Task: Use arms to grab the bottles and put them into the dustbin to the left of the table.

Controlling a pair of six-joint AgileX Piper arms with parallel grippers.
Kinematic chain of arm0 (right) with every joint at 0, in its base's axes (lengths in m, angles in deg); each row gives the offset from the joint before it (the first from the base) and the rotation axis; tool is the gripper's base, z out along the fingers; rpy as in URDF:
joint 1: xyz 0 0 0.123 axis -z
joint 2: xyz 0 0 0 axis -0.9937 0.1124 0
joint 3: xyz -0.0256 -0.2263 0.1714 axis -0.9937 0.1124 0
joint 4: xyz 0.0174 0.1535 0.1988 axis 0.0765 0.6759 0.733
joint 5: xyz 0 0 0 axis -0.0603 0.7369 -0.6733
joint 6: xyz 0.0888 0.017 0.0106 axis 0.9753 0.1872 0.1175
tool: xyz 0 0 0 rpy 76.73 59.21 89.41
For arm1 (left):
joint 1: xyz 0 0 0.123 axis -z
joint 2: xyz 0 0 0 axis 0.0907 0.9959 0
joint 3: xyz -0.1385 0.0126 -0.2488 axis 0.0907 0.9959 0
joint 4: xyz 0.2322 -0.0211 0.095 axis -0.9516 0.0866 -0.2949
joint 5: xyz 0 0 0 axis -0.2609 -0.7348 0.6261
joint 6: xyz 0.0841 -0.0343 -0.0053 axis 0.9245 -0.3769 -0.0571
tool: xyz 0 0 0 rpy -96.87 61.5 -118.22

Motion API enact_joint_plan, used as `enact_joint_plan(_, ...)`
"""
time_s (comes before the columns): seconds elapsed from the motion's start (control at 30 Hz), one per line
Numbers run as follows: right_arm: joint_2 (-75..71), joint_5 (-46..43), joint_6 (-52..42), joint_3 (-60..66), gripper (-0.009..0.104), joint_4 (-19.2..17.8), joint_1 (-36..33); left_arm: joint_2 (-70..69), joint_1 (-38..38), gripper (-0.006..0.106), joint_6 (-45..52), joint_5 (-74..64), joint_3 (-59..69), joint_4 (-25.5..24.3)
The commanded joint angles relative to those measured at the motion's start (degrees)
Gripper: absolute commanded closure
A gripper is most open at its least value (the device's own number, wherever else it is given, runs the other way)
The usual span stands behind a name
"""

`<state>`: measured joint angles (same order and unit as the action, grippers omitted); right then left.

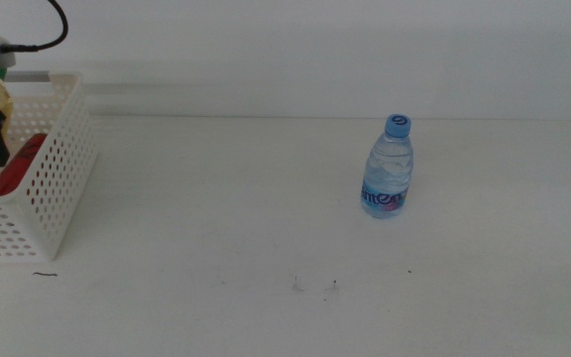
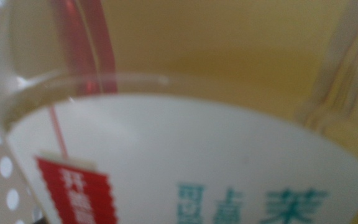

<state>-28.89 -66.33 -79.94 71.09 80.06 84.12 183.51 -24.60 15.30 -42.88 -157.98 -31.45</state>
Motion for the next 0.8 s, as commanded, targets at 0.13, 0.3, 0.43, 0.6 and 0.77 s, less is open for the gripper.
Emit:
enact_joint_plan(0.13, -0.3, -0.7, -0.3, 0.2, 0.013, -0.5, 0.4, -0.1, 0.0, 0.037, 1.0, 3.1, -0.8, 0.5)
enact_joint_plan(0.3, -0.3, -0.7, -0.3, 0.2, 0.013, -0.5, 0.4, -0.5, 0.1, 0.007, -0.1, 2.9, -0.9, 0.0)
enact_joint_plan(0.43, -0.3, -0.7, -0.3, 0.2, 0.013, -0.5, 0.4, -3.3, 1.4, 0.007, -1.9, 3.0, -0.9, -1.1)
enact_joint_plan(0.6, -0.3, -0.7, -0.3, 0.2, 0.013, -0.5, 0.4, -11.1, 4.9, 0.007, -4.1, 4.4, -0.4, -2.1)
enact_joint_plan(0.77, -0.3, -0.7, -0.3, 0.2, 0.013, -0.5, 0.4, -21.5, 8.2, 0.007, -3.7, 8.0, 5.7, 0.3)
